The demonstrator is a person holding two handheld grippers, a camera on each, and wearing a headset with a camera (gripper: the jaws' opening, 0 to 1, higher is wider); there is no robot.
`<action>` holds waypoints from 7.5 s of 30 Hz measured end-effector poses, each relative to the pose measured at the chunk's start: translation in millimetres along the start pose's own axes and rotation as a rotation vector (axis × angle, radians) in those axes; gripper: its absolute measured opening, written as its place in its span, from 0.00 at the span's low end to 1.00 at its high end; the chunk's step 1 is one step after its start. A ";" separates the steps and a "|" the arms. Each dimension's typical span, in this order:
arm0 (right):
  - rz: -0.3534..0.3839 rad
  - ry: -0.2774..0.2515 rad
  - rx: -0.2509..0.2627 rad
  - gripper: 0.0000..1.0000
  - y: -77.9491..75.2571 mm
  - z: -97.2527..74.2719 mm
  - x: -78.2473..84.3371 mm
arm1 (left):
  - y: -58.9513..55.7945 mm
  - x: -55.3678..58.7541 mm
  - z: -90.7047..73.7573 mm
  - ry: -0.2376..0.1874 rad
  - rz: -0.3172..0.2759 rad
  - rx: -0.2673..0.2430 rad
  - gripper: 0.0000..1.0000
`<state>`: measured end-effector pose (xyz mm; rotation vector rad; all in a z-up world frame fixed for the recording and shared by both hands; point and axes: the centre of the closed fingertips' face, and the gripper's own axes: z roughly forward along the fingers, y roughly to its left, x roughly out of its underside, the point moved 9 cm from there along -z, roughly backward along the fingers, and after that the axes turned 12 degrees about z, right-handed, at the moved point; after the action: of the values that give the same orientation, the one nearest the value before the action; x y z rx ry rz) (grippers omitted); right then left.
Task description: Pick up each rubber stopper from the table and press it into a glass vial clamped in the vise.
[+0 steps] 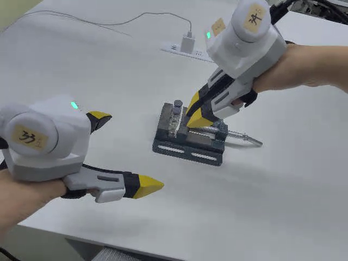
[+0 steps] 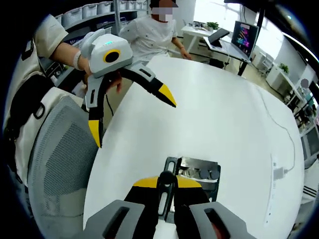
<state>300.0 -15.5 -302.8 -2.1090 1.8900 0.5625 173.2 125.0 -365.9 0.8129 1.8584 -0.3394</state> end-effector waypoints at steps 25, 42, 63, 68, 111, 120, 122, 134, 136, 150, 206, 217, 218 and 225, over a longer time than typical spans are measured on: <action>-0.210 0.195 -0.049 0.05 -44.4 9.9 -21.9 | 7.1 1.3 -2.3 -0.017 -0.044 -0.038 0.99; -0.266 0.291 -0.057 0.05 -38.6 35.1 -20.3 | 4.0 6.7 1.5 0.002 -0.043 -0.008 0.98; -0.183 0.284 -0.059 0.05 -39.6 45.8 -16.2 | 3.3 11.3 -0.8 0.004 -0.072 -0.016 0.96; -0.184 0.288 -0.060 0.05 -38.3 47.0 -17.5 | 4.3 11.4 -0.4 0.001 -0.074 -0.017 0.95; -0.115 0.333 -0.057 0.05 -47.0 50.1 -15.5 | 15.8 8.6 -7.3 -0.026 -0.129 -0.013 0.93; -0.069 0.320 -0.069 0.04 -47.4 50.7 -17.1 | 9.9 9.3 -0.5 -0.005 -0.104 0.013 0.92; -0.046 0.307 -0.076 0.04 -50.5 50.6 -16.5 | 8.4 7.9 1.7 -0.009 -0.101 0.024 0.92; 0.060 0.247 -0.084 0.04 -48.7 48.1 -13.3 | 14.5 1.2 4.7 -0.029 -0.106 0.020 0.92; 0.056 0.239 -0.083 0.04 -47.6 47.5 -12.5 | 16.0 0.9 4.7 -0.030 -0.107 0.016 0.92; -0.064 0.241 -0.062 0.07 -52.1 48.6 -13.4 | 16.5 3.2 7.8 -0.032 -0.128 0.018 0.90; 0.148 0.343 0.030 0.03 -47.1 52.6 -19.0 | 15.3 2.2 8.5 -0.040 -0.132 0.028 0.88; 0.074 0.355 0.021 0.06 -44.2 50.6 -19.3 | 13.6 3.1 5.8 -0.039 -0.133 0.026 0.88; 0.063 0.350 0.020 0.06 -45.2 49.7 -18.8 | 13.9 3.3 5.5 -0.039 -0.134 0.024 0.88; 0.047 0.333 0.018 0.07 -50.6 50.2 -17.6 | 14.3 3.0 4.8 -0.037 -0.136 0.023 0.87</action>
<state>342.9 28.3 -343.2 -2.2657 2.1095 0.2102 185.5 133.9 -368.7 0.6922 1.8828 -0.4590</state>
